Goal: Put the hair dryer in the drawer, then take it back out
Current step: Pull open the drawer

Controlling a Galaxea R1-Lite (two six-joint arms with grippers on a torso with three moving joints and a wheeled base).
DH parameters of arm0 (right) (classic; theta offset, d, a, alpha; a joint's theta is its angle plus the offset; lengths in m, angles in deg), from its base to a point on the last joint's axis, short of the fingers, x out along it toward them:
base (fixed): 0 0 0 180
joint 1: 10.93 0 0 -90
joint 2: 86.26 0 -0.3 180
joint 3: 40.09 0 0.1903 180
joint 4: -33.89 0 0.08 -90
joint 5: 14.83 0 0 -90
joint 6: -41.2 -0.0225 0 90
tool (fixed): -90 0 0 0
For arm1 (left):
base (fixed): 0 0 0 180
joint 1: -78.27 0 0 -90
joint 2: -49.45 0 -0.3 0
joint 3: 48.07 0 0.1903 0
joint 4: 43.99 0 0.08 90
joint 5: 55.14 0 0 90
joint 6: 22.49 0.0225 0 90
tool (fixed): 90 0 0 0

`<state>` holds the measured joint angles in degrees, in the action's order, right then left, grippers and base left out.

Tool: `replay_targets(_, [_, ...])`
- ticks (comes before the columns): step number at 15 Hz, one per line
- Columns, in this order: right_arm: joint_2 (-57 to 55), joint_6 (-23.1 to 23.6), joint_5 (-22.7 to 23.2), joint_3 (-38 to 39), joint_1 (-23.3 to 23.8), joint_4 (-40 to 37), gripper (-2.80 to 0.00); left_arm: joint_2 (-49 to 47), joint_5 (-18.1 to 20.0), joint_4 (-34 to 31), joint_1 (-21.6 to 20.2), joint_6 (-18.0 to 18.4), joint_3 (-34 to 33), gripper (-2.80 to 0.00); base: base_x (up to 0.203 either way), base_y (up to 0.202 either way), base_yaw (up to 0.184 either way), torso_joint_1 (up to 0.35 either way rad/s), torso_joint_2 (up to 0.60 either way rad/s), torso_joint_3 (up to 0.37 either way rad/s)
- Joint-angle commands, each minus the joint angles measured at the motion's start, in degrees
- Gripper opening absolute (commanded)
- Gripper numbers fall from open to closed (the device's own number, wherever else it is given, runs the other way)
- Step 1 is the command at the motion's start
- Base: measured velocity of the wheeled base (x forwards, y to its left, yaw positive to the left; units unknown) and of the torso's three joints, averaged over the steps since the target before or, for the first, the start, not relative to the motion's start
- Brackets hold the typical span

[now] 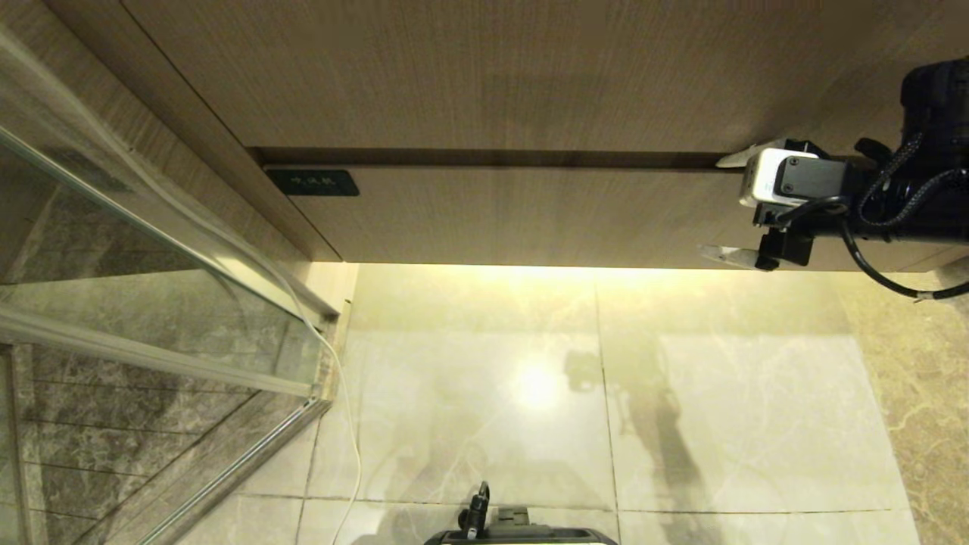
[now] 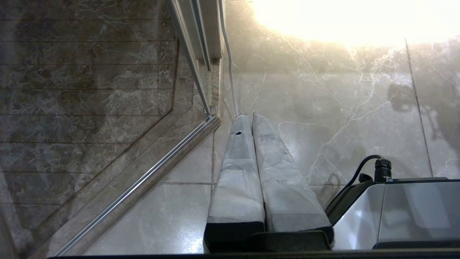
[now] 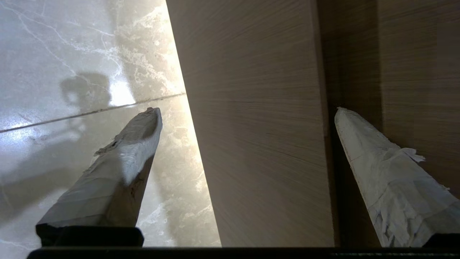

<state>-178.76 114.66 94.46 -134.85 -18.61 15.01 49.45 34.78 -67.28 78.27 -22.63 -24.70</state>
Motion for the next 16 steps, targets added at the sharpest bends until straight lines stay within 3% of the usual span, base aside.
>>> replay_targets(1, [-0.91, 0.51, 0.0, 0.02, 0.03, 0.31, 0.0, 0.0, -0.01, 0.01, 0.0, -0.04, -0.09, -2.8, 0.0, 0.0, 0.0, 0.0, 0.0, 0.0])
replay_targets(9, [-3.47, 0.19, 0.23, 1.34, 0.03, 8.21, 0.0, 0.02, -0.01, 0.01, 0.0, -0.04, -0.09, -2.8, 0.0, 0.0, 0.0, 0.0, 0.0, 0.0])
replay_targets(16, [-2.1, -2.14, -3.01, 0.56, 1.34, -6.04, 0.0, 0.0, -0.01, 0.01, 0.0, -0.04, -0.09, -2.8, 0.0, 0.0, 0.0, 0.0, 0.0, 0.0])
